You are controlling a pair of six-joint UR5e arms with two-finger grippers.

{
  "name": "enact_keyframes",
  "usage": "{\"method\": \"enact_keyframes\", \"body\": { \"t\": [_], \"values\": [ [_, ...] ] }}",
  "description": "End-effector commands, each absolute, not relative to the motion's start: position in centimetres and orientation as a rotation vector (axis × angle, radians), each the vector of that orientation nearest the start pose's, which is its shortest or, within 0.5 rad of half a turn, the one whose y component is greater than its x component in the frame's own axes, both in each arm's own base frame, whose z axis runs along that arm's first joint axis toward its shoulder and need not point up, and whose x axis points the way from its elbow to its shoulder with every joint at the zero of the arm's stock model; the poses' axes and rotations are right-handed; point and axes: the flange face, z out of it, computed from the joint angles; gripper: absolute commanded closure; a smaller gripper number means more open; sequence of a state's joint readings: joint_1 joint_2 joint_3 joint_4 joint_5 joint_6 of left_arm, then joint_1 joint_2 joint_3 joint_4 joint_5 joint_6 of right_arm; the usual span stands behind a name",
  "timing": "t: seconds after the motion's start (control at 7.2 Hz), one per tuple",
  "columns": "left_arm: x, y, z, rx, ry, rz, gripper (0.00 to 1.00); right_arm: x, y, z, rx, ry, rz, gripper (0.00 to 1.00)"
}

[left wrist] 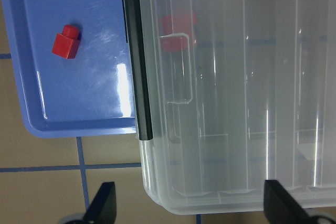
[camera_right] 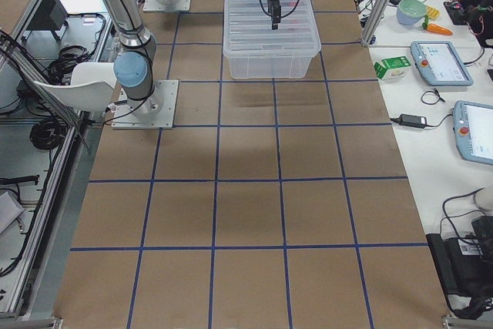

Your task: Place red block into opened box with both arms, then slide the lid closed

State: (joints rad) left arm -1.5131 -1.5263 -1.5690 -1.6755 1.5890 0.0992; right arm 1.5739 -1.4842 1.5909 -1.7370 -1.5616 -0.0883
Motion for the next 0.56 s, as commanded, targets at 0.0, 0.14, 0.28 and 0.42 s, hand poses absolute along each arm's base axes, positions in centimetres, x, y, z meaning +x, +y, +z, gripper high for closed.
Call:
{"method": "enact_keyframes", "body": {
  "t": [0.0, 0.14, 0.28, 0.42],
  "values": [
    [-10.3, -47.2, 50.1, 0.066, 3.124, 0.093, 0.0, 11.7, -56.9, 40.2, -0.099, 3.154, -0.067, 0.0],
    [-10.3, -47.3, 50.0, 0.066, 3.124, 0.096, 0.0, 9.3, -57.7, 38.1, -0.039, 3.16, -0.003, 0.0],
    [-10.2, -47.2, 50.1, 0.063, 3.123, 0.094, 0.0, 8.2, -57.8, 36.6, -0.008, 3.16, -0.002, 0.0],
    [-10.3, -47.3, 50.3, 0.056, 3.124, 0.086, 0.0, 8.2, -57.5, 35.2, -0.005, 3.162, -0.029, 0.0]
  ]
}}
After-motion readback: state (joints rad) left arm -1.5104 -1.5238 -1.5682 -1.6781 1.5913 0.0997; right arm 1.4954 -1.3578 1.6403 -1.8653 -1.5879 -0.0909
